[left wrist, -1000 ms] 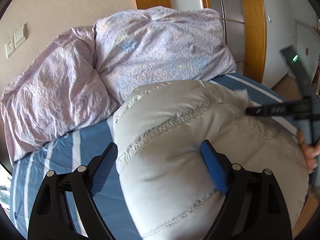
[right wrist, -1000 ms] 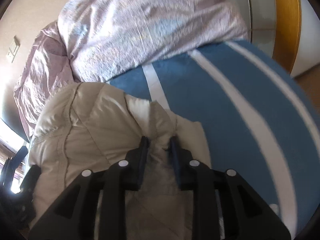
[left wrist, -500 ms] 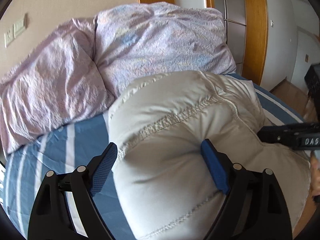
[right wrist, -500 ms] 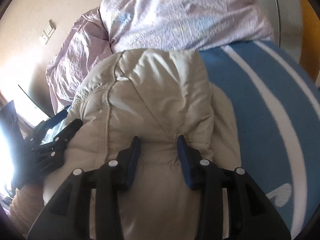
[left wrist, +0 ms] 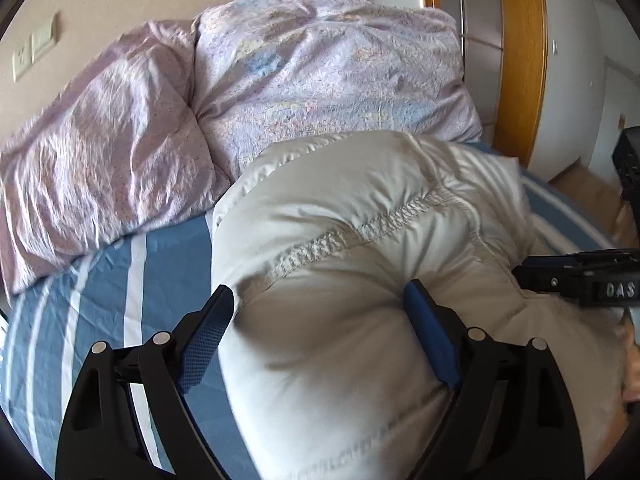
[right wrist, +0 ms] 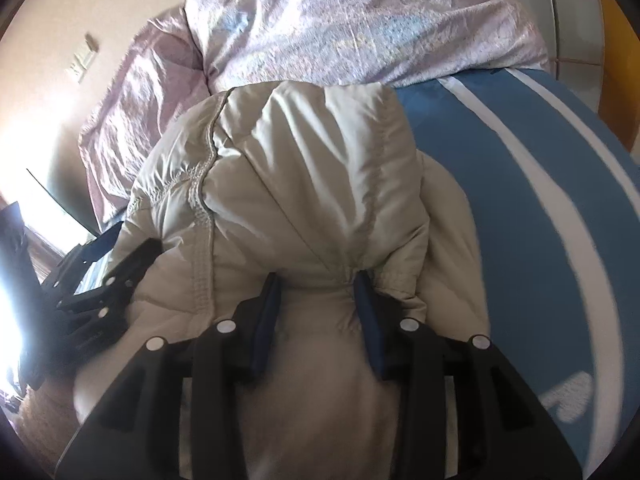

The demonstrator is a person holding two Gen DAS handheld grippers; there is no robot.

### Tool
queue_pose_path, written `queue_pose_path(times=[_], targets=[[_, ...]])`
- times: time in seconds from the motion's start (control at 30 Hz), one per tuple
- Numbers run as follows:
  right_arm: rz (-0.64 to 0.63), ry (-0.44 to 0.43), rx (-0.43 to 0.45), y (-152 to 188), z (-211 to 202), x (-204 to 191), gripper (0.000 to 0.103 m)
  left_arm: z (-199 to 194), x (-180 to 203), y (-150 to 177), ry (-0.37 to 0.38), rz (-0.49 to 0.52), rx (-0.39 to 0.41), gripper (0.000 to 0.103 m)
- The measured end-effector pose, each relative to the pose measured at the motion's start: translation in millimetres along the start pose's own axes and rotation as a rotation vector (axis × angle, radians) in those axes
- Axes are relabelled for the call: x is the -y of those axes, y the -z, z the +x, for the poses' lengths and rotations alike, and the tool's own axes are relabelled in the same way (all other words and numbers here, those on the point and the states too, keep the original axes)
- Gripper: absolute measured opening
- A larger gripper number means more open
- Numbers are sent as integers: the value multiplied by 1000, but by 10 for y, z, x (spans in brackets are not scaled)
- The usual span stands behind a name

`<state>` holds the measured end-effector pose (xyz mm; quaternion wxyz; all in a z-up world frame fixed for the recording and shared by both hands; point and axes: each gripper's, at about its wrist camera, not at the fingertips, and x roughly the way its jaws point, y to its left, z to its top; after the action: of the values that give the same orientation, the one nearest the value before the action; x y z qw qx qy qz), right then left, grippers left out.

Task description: Fold large clothes

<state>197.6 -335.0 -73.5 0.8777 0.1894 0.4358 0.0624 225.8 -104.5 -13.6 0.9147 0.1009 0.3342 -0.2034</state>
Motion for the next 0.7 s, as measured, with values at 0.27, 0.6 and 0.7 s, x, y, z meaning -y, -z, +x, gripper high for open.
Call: queue_pose_path(times=[0.27, 0.6, 0.7], targets=[[107, -118, 3, -161, -403, 297, 101, -243, -730, 39, 238, -207, -83, 90], [325, -254, -217, -169, 188, 827, 101, 52, -911, 190, 432, -405, -200, 92], [324, -291, -259, -156, 302, 838, 101, 119, -904, 204, 465, -426, -216, 94]])
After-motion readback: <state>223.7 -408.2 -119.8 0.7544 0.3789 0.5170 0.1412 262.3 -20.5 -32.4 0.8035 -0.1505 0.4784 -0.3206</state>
